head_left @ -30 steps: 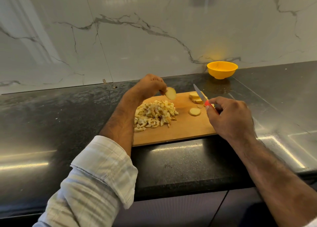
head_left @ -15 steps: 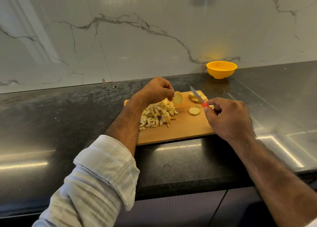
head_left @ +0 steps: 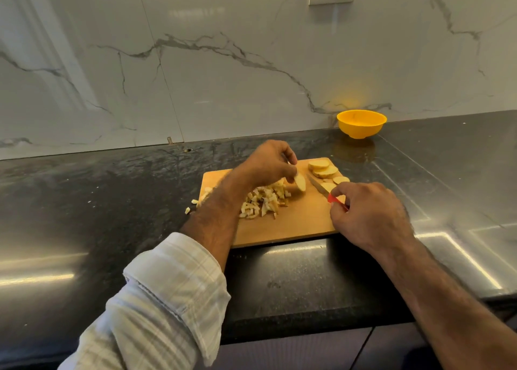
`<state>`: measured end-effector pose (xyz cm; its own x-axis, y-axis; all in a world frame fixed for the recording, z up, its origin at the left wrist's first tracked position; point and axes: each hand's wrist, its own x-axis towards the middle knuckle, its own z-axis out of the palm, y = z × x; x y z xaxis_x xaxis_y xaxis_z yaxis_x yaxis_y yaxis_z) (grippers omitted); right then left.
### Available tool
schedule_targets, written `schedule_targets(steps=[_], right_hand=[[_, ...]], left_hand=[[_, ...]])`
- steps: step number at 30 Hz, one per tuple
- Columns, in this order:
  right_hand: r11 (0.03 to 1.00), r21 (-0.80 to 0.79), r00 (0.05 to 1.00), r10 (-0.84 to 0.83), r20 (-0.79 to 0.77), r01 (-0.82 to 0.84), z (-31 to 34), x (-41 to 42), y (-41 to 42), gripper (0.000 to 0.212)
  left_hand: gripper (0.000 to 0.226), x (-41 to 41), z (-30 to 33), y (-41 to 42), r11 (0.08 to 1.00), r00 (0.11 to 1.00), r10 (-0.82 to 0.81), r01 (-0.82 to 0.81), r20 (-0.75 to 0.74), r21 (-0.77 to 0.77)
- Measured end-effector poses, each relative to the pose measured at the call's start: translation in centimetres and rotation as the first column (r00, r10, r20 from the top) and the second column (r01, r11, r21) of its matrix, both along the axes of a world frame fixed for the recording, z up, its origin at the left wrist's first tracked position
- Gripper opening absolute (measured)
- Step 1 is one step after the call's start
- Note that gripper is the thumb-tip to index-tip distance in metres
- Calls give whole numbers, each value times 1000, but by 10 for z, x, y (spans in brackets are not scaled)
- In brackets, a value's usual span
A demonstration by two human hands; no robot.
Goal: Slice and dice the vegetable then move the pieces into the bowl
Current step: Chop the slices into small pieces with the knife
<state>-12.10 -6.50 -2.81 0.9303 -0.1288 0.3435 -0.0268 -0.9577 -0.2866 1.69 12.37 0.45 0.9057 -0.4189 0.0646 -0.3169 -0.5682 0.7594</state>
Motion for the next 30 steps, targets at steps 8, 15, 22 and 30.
schedule_targets(steps=[8, 15, 22, 30], right_hand=[[998, 57, 1000, 2, -26, -1, 1, -1, 2, 35], [998, 62, 993, 27, -112, -20, 3, 0, 10, 46], [999, -33, 977, 14, -212, -22, 10, 2, 16, 37], [1000, 17, 946, 29, -323, -25, 21, -2, 21, 44]], left_hand=[[7, -6, -6, -13, 947, 984, -64, 7, 168, 322], [8, -1, 0, 0, 886, 955, -99, -44, 280, 462], [25, -8, -5, -13, 880, 954, -237, 132, 182, 456], [19, -7, -5, -13, 891, 965, -155, 45, 210, 452]])
